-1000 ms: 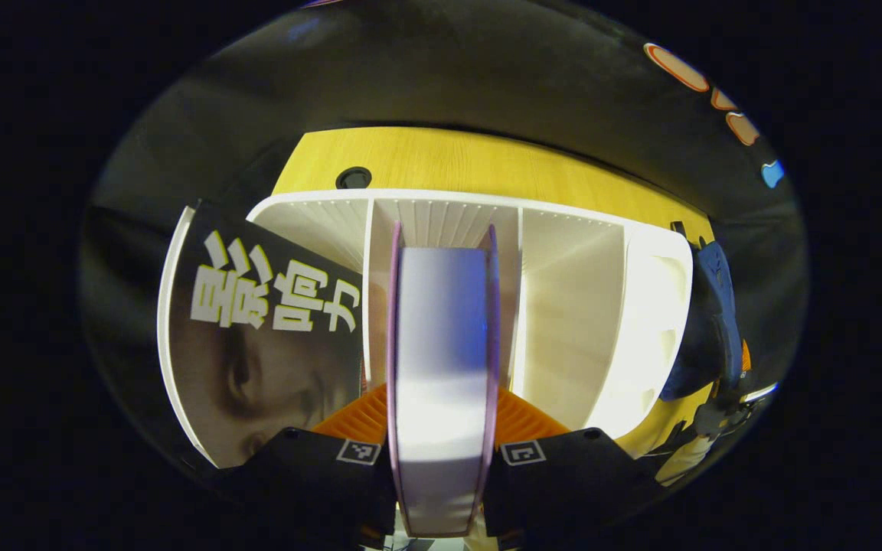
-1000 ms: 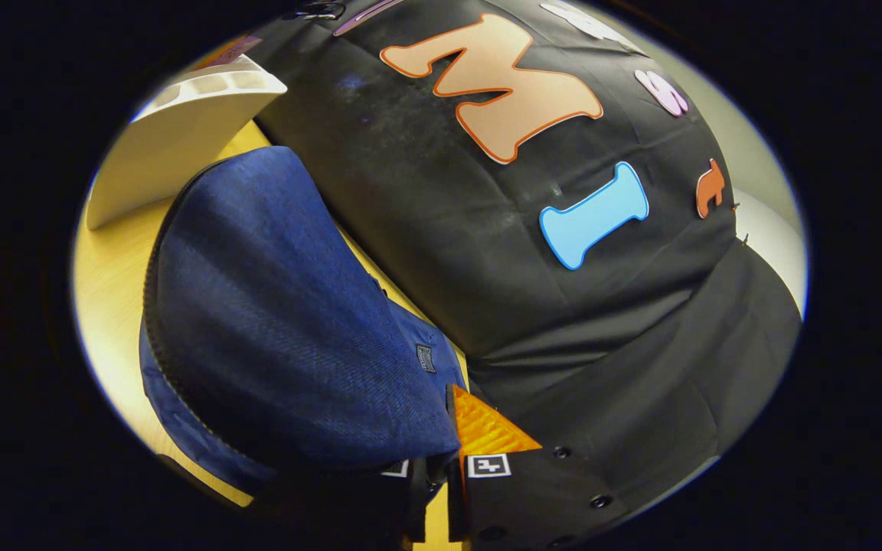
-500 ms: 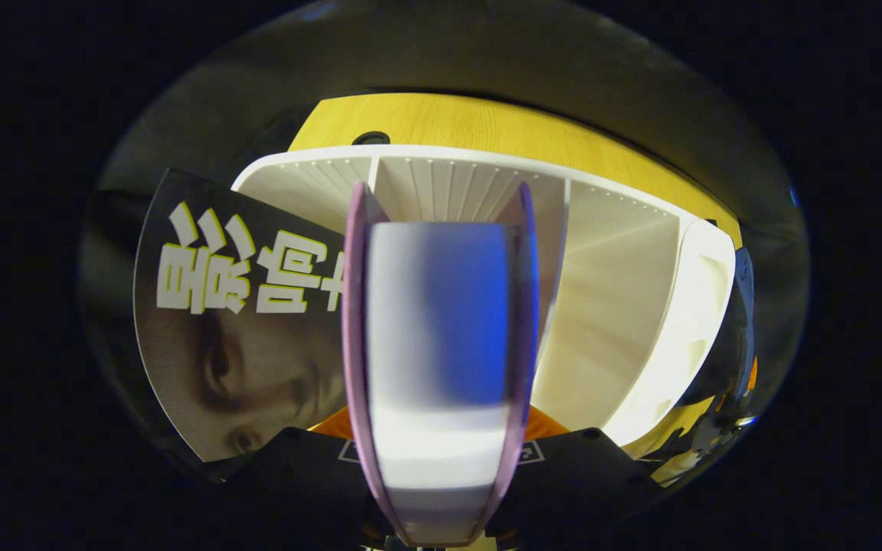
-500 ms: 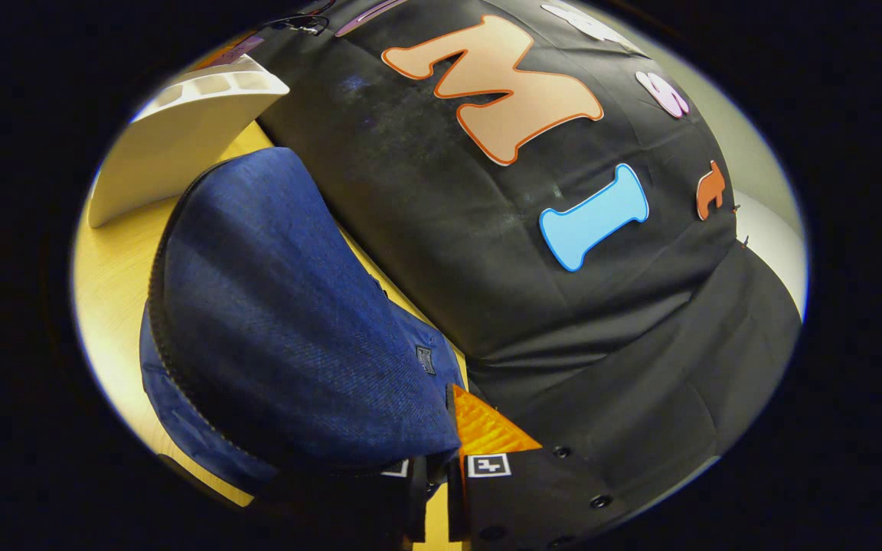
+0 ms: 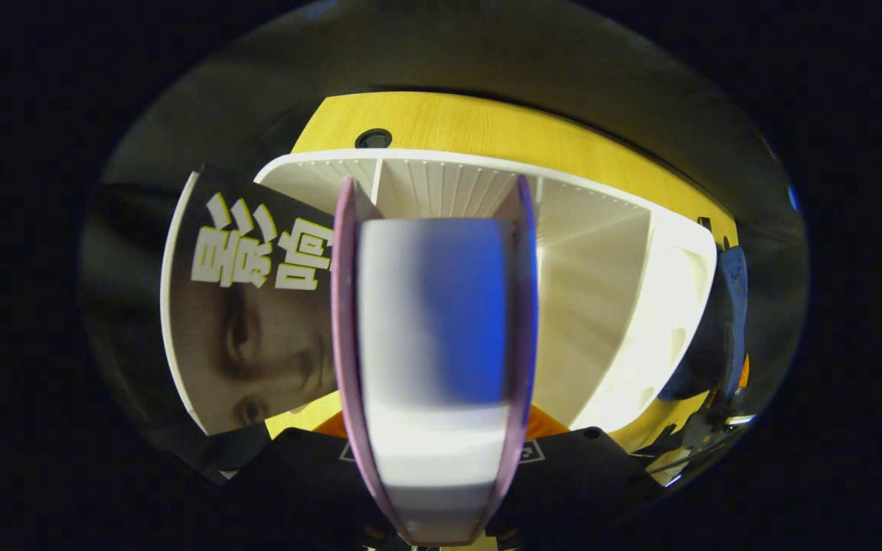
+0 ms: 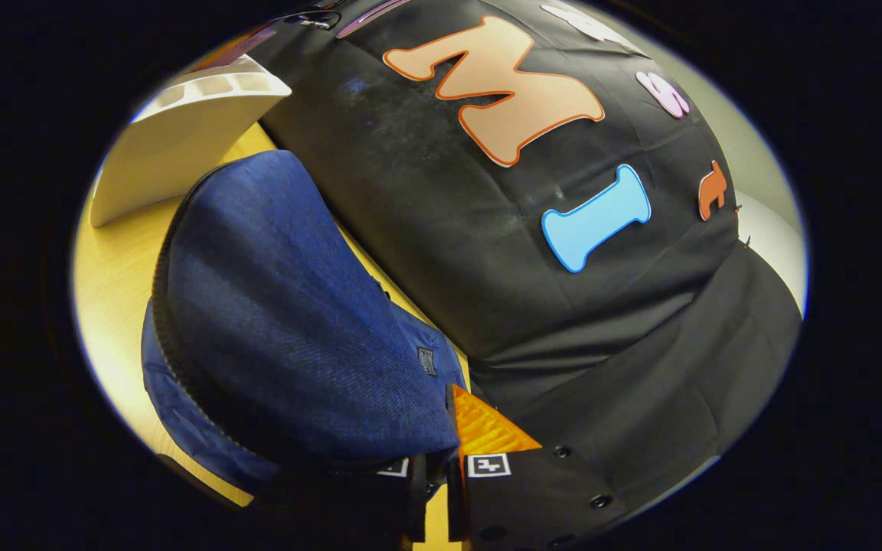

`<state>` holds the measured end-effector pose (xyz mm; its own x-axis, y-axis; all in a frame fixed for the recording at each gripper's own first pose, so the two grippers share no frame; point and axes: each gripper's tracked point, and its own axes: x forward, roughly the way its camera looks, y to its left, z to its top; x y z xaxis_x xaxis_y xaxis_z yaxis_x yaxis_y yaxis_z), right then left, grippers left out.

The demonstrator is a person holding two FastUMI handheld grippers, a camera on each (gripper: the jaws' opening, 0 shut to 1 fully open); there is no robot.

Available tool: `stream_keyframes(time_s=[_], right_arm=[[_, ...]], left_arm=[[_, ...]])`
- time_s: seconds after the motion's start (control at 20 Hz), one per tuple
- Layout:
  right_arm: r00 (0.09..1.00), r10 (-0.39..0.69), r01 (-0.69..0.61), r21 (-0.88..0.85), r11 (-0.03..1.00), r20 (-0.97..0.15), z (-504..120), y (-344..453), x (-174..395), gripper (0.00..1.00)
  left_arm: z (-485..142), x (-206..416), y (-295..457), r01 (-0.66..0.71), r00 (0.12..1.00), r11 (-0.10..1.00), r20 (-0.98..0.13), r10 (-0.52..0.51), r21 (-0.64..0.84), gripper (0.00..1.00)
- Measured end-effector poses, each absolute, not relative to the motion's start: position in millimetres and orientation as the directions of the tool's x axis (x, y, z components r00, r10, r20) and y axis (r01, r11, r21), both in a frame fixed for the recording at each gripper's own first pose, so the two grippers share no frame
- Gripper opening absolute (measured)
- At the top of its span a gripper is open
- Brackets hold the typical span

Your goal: Open the schoolbag, grab two books from the bookshelf and put them into the schoolbag.

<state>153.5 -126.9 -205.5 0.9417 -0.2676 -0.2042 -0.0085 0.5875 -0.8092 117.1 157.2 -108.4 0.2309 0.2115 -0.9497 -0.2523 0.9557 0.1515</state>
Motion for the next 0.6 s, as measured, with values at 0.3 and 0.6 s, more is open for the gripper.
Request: stream_keyframes(time_s=[0.3,0.6], right_arm=[[0.943,-0.262,-0.005,-0.797,0.604,-0.205,-204.7,-128.0,151.5,0.10],[0.946,-0.252,-0.001,-0.781,0.625,-0.202,-201.1,-130.5,150.0,0.11]], left_arm=[[-64.5,75.2,132.7,-0.233,0.244,0.959,-0.945,0.216,0.159,0.40],[-5.5,40.2,101.0,-0.289,0.337,0.955,-0.925,0.173,0.073,0.40]])
